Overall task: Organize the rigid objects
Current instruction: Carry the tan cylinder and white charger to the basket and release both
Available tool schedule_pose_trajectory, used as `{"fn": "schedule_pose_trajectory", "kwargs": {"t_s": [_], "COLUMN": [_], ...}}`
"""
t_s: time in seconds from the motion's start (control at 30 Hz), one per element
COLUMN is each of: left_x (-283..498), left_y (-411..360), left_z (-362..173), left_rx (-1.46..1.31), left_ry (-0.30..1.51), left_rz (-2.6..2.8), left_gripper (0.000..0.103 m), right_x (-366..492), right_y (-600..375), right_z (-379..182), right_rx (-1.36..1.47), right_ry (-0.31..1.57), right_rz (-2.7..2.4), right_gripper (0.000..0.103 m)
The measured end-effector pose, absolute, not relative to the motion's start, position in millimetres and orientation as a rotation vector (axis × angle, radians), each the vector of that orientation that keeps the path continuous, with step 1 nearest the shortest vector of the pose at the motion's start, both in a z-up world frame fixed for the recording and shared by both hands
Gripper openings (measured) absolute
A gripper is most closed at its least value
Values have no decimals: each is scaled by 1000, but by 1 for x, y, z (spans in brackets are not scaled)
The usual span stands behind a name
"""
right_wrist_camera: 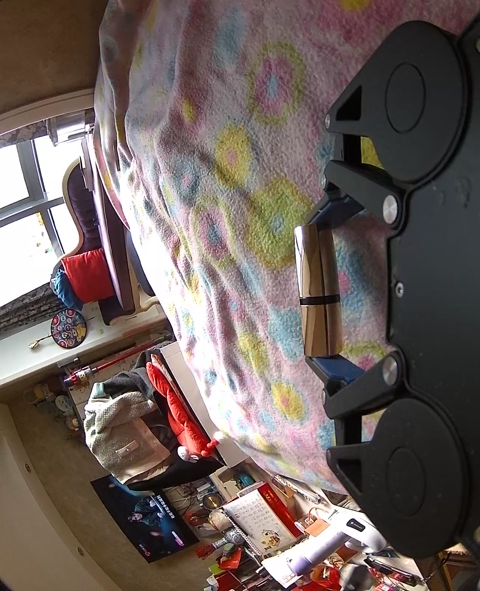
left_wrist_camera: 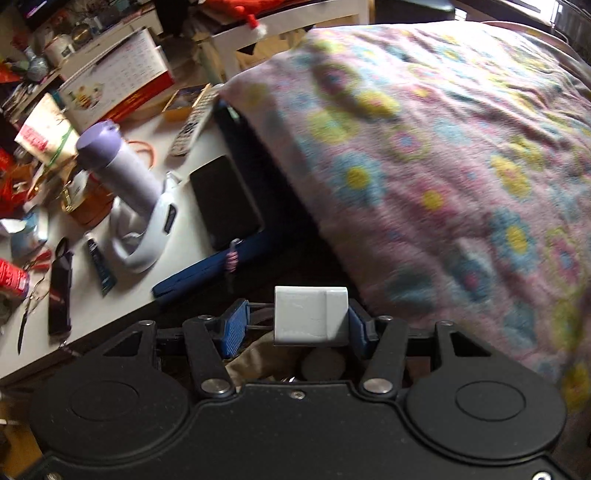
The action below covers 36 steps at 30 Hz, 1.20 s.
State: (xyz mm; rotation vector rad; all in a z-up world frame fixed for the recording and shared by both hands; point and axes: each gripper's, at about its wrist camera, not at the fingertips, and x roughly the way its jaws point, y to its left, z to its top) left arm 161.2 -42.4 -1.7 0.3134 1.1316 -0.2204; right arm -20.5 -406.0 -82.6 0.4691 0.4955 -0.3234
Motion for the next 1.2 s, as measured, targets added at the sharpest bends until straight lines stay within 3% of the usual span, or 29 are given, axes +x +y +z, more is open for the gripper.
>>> {"fn": "schedule_pose_trajectory", "kwargs": {"t_s": [0.43,0.73,1.2], "left_x": [132,126,124], "left_y": [14,35,52], "left_z": [-3,-8,-15], "left_rx": [286,255,246], "left_ry": [1172,1164,1164], "left_rz": [-268,-325,-371], "left_gripper": [53,52,51], "right_x": [-19,15,16], "right_y": [-401,-359,-119], "right_z": [-80,-77,-34], "right_rx": [437,147,-12], "right_ry": [529,704,769], "right_rz": [-416,-566,-64], "right_gripper": [72,72,72]}}
